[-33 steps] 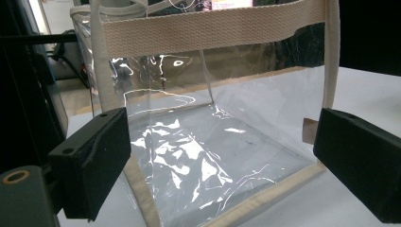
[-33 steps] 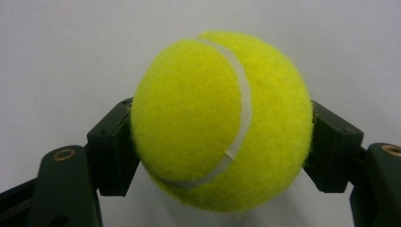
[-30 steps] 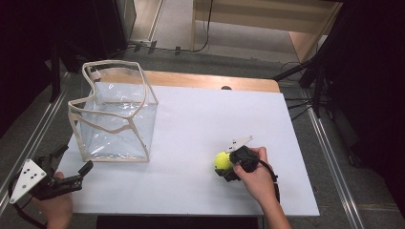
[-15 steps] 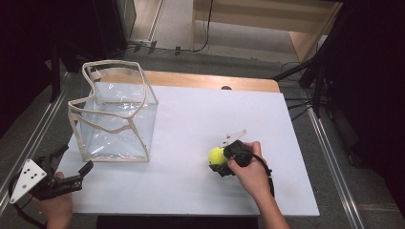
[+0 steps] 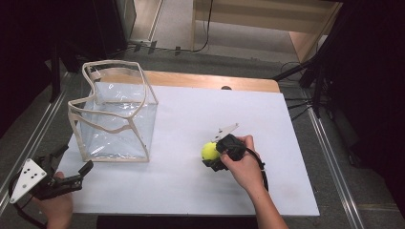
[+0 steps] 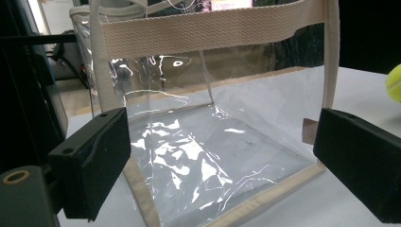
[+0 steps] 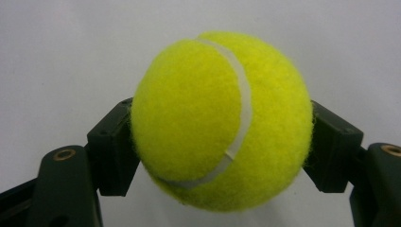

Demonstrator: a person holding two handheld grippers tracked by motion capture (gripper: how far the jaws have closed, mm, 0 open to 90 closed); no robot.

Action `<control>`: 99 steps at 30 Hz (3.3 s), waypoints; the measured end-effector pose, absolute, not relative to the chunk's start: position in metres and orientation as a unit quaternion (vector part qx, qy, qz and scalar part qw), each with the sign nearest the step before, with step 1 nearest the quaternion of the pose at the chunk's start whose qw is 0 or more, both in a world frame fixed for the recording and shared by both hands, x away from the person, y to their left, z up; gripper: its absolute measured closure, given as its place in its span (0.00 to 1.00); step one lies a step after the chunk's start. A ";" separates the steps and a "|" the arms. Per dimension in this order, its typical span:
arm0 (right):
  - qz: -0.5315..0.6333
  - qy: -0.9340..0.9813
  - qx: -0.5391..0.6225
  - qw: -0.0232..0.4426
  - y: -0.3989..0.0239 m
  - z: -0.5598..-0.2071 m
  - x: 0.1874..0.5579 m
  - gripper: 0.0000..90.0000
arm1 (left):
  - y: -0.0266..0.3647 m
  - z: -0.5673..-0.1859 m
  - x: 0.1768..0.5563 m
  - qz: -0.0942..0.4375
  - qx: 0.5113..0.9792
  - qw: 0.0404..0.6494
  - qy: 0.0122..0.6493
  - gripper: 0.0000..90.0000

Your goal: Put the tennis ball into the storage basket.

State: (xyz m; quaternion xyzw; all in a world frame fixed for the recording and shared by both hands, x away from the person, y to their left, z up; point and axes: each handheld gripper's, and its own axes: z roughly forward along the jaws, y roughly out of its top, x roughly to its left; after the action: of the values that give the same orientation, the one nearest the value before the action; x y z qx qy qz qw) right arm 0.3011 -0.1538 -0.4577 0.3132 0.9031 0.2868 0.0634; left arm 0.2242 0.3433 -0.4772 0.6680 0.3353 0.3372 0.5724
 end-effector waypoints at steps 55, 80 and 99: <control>0.306 0.916 0.257 0.031 -0.066 -0.454 0.331 0.26 | 0.344 -0.477 0.226 0.333 0.666 0.576 0.336 0.06; 0.308 0.923 0.229 0.023 -0.033 -0.447 0.339 0.26 | 0.344 -0.477 0.226 0.332 0.666 0.578 0.335 0.06; 0.318 0.923 0.215 0.024 -0.021 -0.426 0.347 0.26 | 0.343 -0.477 0.227 0.333 0.668 0.575 0.335 0.06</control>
State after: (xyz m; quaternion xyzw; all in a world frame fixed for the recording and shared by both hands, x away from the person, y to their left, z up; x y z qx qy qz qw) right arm 0.3470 -0.0214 -0.4262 0.2155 0.9230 0.3178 0.0237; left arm 0.2266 0.3433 -0.4771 0.6676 0.3348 0.3335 0.5754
